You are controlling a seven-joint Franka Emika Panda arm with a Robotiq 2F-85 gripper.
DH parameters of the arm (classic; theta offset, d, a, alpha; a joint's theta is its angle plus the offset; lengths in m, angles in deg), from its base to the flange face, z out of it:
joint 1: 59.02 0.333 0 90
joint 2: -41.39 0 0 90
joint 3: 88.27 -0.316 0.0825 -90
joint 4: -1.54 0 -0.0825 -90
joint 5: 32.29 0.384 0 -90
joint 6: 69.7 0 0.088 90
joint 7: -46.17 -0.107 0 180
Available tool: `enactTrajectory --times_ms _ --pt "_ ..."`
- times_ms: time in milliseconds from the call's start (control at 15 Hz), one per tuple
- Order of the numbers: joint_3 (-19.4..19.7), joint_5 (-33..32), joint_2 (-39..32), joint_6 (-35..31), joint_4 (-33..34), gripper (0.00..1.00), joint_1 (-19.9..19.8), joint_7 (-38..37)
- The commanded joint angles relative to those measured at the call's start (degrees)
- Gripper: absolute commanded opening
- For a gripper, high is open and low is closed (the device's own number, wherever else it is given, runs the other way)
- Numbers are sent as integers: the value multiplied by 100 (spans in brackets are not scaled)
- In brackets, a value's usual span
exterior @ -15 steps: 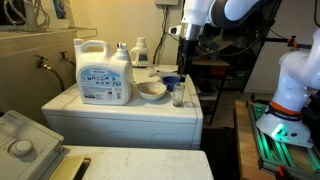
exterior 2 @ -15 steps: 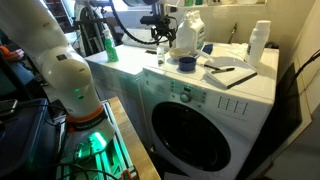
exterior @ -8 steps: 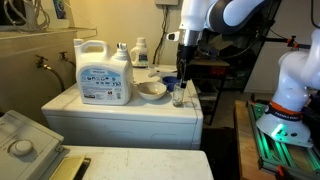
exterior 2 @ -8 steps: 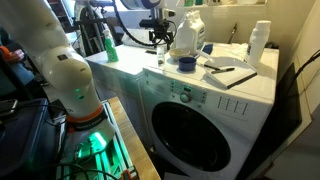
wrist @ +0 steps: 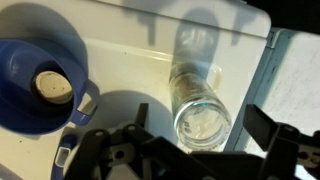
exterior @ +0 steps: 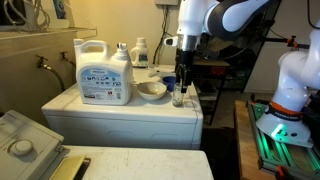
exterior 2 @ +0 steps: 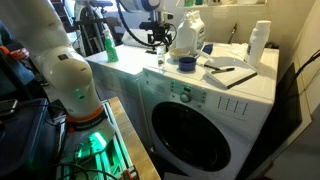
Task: Put the glass jar on the dryer
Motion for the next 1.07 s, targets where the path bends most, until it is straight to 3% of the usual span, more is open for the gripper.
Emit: enactTrajectory --times_ms 0,67,400,733,1000 --pt "-33 -184 -252 -32 139 71 2 40" --pt "-47 -235 -297 -19 166 70 -1 4" --pt "-62 -407 -435 3 279 28 -15 -74" --pt "-117 -600 -65 230 312 27 40 112" --pt "-345 -445 -101 790 610 27 323 914"
